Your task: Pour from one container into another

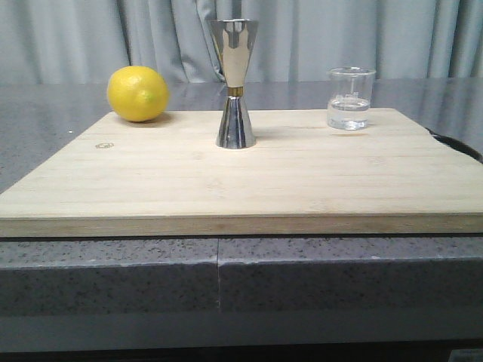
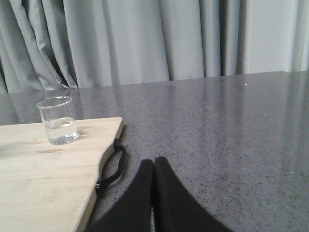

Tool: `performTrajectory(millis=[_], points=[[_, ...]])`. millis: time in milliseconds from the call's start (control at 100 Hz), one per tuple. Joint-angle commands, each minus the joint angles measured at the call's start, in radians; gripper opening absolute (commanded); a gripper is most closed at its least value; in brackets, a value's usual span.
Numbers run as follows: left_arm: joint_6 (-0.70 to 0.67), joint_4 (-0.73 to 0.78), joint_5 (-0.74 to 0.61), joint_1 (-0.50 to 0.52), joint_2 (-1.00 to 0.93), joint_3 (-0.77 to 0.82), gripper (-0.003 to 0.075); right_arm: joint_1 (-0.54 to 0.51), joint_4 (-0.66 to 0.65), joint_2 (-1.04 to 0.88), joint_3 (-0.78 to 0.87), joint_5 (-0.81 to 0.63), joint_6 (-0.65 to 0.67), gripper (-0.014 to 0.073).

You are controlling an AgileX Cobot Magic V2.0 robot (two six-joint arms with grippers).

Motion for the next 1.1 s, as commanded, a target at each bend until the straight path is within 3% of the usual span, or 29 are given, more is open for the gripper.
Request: performTrajectory(millis=[0,130,470,680,1090], points=[[-0.001,-0.026,-0.094,-0.005,-0.022,-0.036,-0.0021,-0.007,0.008,-0.018,-0.077,-0.016,-0.008,-0.0069],[-0.001,-0.031,-0.041,-0.005,-0.020,-0.122,-0.0021,-0.007,0.007,0.012,-0.199,0.107,-0.008,-0.0069],[0.001,0.037,0.260,-0.005,0.142,-0.416,-0.0021,-0.007,-0.079,0.227,-0.508,0.375,-0.008,-0.0069],[0.005,0.048,0.275,-0.005,0.263,-0.525,-0.0021,-0.007,-0.082,0.328,-0.595,0.374,-0.008,-0.0069],[0.005,0.048,0.253,-0.005,0.288,-0.527,-0.0021,-0.007,-0.080,0.331,-0.593,0.372,-0.008,-0.0069]])
